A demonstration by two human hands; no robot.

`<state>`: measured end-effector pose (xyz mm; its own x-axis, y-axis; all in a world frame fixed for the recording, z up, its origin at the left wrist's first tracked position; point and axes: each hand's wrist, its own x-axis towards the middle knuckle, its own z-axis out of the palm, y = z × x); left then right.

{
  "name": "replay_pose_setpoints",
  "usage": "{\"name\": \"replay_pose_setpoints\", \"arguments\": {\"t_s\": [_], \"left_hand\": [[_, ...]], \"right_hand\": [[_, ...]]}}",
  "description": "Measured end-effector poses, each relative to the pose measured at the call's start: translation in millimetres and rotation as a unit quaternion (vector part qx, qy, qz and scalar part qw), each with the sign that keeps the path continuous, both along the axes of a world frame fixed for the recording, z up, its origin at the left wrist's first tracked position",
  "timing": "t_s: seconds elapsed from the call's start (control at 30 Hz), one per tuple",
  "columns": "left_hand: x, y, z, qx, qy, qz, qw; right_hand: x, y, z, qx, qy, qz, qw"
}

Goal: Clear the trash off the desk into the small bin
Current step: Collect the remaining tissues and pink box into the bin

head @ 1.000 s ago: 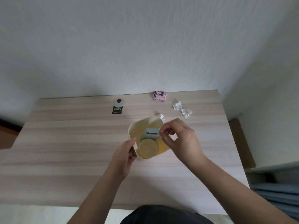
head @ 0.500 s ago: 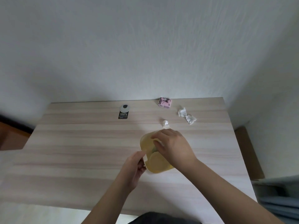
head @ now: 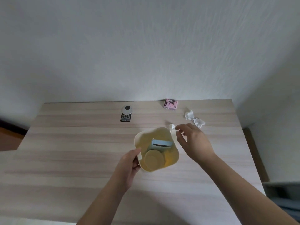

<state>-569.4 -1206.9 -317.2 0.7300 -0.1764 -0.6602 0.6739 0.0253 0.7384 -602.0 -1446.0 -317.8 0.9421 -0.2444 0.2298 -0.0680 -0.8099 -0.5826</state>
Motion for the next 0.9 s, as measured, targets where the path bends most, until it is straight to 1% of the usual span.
{"name": "replay_pose_setpoints", "arguments": {"t_s": [0.1,0.2,0.3,0.33,0.47,0.6,0.7,0.9], "left_hand": [[18,4,5,0.011,-0.002,-0.014,1.0],[36,12,2,0.022,-0.012,-0.039,0.999],[51,16,1,0.017,-0.023,-0.067,0.997],[55,16,0,0.016,-0.025,-0.068,0.997],[71,10,0,0.011,-0.03,-0.056,0.998],[83,7,-4,0.003,-0.033,-0.058,0.998],[90,6,-13,-0.016,-0.027,-0.047,0.998],[93,-7,-19,-0.011,-0.015,-0.038,0.999]], "right_hand": [[25,-8,-19,-0.01,0.036,-0.022,0.999],[52,-18,-44,-0.028,0.123,-0.044,0.991],[76,-26,-68,-0.046,0.256,-0.043,0.965],[83,-26,-75,-0.054,0.288,-0.035,0.956],[105,-21,-101,-0.078,0.35,-0.001,0.933],[117,-12,-125,-0.087,0.369,0.001,0.925],[117,-10,-138,-0.099,0.34,-0.007,0.935],[104,-37,-138,-0.05,0.295,-0.039,0.954]]}}
